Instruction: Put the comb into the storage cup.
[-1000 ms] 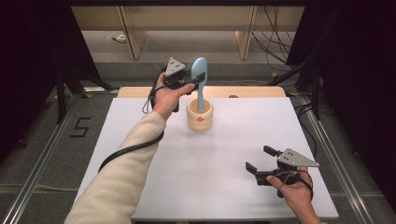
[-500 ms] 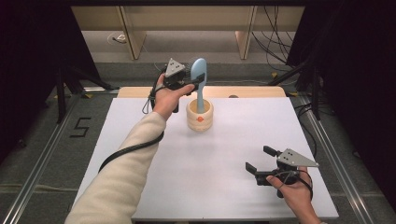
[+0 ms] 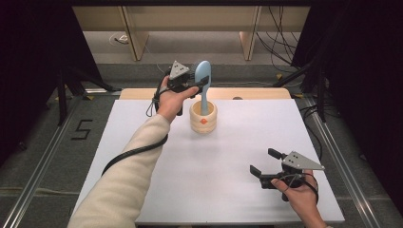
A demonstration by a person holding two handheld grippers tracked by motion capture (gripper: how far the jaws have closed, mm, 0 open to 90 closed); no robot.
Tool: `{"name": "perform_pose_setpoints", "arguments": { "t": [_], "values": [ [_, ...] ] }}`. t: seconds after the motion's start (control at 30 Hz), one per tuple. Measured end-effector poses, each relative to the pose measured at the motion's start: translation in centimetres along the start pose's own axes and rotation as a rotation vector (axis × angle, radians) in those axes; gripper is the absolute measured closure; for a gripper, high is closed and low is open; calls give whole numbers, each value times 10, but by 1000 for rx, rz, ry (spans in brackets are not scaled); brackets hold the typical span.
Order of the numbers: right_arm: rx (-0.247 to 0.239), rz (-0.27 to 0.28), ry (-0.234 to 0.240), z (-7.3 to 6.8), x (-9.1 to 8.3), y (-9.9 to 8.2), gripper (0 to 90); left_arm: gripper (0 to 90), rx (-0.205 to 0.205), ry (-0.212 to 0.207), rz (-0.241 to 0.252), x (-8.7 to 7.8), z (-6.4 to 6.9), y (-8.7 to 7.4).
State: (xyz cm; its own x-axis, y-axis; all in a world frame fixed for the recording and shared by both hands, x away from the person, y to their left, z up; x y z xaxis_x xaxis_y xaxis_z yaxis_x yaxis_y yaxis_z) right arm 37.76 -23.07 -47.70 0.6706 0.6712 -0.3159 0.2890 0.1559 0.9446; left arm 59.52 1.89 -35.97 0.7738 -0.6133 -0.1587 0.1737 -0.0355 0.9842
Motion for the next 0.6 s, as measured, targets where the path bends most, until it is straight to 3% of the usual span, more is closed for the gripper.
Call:
{"name": "perform_pose_setpoints", "arguments": {
  "t": [0.6],
  "values": [
    [0, -1, 0, 0, 0, 0, 49, 494, -8, 0, -7, 2, 0, -6]
  ]
}}
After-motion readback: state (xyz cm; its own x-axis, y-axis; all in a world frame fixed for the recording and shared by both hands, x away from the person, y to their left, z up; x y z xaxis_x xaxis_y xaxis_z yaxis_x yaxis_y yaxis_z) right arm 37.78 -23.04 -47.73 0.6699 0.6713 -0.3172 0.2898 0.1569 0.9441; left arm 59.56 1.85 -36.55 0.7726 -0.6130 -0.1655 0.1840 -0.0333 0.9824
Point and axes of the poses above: each handheld gripper's, and its own axes: x roughly forward along the jaws, y roughly out of its top, z roughly to its right, the point moved 7 cm from there along x, roughly forward along the jaws, and after that the axes turned 2 degrees about y, right-handed, at the moved point
